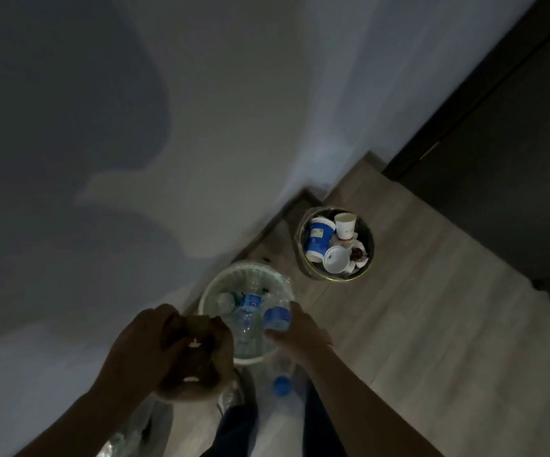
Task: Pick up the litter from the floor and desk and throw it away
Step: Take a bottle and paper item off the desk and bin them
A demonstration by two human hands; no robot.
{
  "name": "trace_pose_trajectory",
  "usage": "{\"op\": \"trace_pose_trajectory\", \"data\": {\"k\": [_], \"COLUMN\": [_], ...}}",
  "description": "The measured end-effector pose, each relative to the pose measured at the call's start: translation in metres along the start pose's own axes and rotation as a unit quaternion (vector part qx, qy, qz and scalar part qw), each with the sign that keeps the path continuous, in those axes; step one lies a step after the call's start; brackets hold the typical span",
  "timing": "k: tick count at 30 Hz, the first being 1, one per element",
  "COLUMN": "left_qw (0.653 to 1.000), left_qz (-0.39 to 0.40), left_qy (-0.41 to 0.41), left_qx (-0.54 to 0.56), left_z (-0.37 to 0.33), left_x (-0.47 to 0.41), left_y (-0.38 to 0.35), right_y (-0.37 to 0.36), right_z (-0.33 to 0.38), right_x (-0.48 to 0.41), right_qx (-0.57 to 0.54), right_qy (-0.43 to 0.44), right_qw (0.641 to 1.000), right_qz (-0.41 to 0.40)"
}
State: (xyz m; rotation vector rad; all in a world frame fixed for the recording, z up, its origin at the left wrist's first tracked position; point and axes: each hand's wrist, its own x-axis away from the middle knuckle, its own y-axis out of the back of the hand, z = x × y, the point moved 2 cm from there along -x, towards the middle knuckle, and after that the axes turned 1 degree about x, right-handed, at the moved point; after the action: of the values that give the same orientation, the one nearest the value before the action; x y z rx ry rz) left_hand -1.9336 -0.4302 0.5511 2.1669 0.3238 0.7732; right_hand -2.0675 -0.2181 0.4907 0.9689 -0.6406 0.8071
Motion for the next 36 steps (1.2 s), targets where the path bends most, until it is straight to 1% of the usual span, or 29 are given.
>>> {"op": "trace_pose_trajectory", "data": {"k": [2, 6, 8, 14, 19, 23, 25, 28, 31, 36], "left_qw": [1.000, 0.999, 0.998, 0.998, 0.998, 0.997, 0.997, 0.995, 0.996, 0.993], "left_qz": [0.005, 0.022, 0.026, 0.036, 0.049, 0.071, 0.068, 0.084, 0.071, 0.067], "left_qy": [0.008, 0.041, 0.044, 0.039, 0.026, -0.006, -0.030, 0.004, 0.048, 0.056], "left_qx": [-0.023, -0.023, -0.025, -0.018, -0.026, 0.016, -0.013, -0.049, -0.011, -0.073], "left_z": [0.001, -0.004, -0.016, -0.077, -0.135, -0.180, -0.198, -0.218, -0.235, -0.240], "left_x": [-0.019, -0.052, -0.067, -0.116, -0.166, -0.211, -0.233, -0.265, -0.293, -0.332], "left_y": [-0.016, -0.053, -0.074, -0.143, -0.198, -0.241, -0.263, -0.293, -0.319, -0.355], "right_y": [-0.005, -0.003, 0.009, 0.083, 0.150, 0.190, 0.203, 0.218, 0.226, 0.229], "right_z": [-0.007, -0.031, -0.049, -0.110, -0.163, -0.196, -0.210, -0.230, -0.248, -0.271], "right_x": [-0.026, -0.055, -0.063, -0.088, -0.107, -0.122, -0.129, -0.139, -0.153, -0.178], "right_qx": [0.015, 0.028, 0.024, 0.059, 0.080, 0.082, 0.084, 0.091, 0.090, 0.073], "right_qy": [0.018, 0.030, 0.031, -0.003, -0.021, -0.035, -0.039, -0.034, -0.033, -0.036], "right_qw": [1.000, 0.999, 0.999, 0.998, 0.996, 0.995, 0.994, 0.993, 0.993, 0.994], "right_qz": [0.011, 0.030, 0.030, 0.012, -0.022, -0.043, -0.053, -0.066, -0.072, -0.068]}}
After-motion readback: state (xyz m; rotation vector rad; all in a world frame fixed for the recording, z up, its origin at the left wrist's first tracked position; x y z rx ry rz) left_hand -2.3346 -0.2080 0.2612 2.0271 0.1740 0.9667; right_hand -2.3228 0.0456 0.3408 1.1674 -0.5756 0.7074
